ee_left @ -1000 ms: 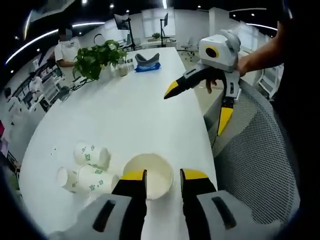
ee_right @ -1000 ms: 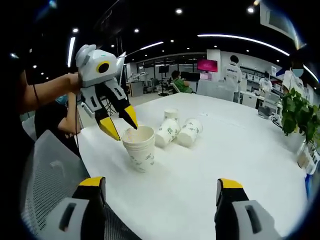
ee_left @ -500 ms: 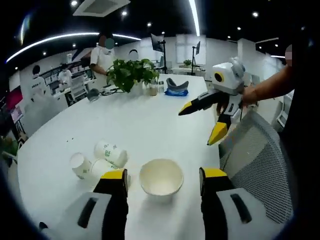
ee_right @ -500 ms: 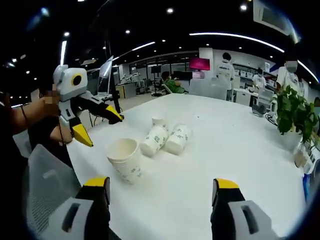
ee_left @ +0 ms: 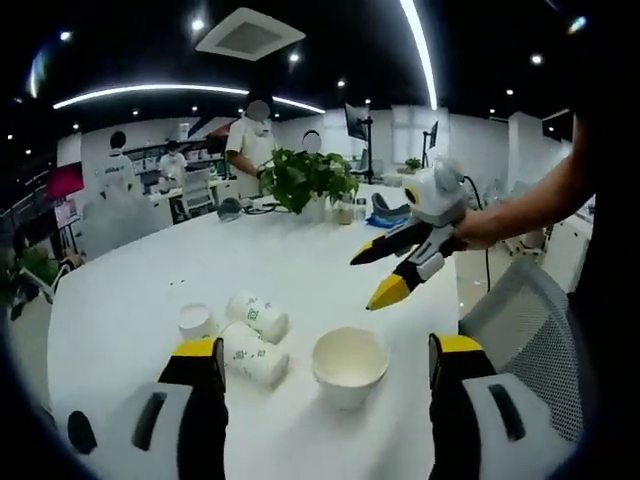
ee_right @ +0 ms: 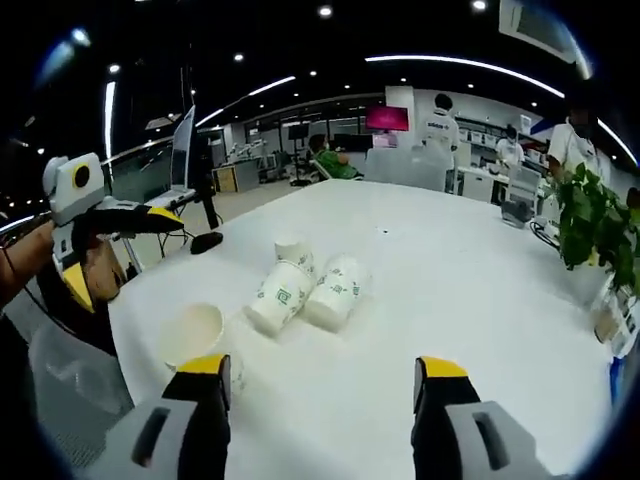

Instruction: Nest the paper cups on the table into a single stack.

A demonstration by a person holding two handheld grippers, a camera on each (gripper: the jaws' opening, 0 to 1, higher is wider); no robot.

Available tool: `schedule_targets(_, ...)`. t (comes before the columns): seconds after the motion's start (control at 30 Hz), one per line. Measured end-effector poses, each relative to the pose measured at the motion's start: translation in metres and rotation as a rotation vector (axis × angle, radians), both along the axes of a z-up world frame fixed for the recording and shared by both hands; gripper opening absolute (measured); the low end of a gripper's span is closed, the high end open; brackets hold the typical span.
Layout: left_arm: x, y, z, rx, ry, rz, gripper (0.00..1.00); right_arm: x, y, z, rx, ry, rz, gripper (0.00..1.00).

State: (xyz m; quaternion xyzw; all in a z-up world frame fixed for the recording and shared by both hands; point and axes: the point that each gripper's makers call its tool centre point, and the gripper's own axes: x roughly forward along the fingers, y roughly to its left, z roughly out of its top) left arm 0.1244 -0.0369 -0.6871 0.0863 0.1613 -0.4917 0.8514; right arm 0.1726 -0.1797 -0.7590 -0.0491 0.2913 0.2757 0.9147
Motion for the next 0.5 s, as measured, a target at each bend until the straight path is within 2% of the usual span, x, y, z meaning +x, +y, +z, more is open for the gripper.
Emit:
schedule_targets(0.3,0.001,0.011,0.003,-0.011,-0.034,0.027,0.99,0.028,0.017,-0.008,0.015,0.013,0.0,0.7)
schedule_targets(0.5,0.003,0.016,0.004,-0.013,-0.031,0.036,0.99,0.045,0.028,-0.015,0.007,0.02,0.016,0.66)
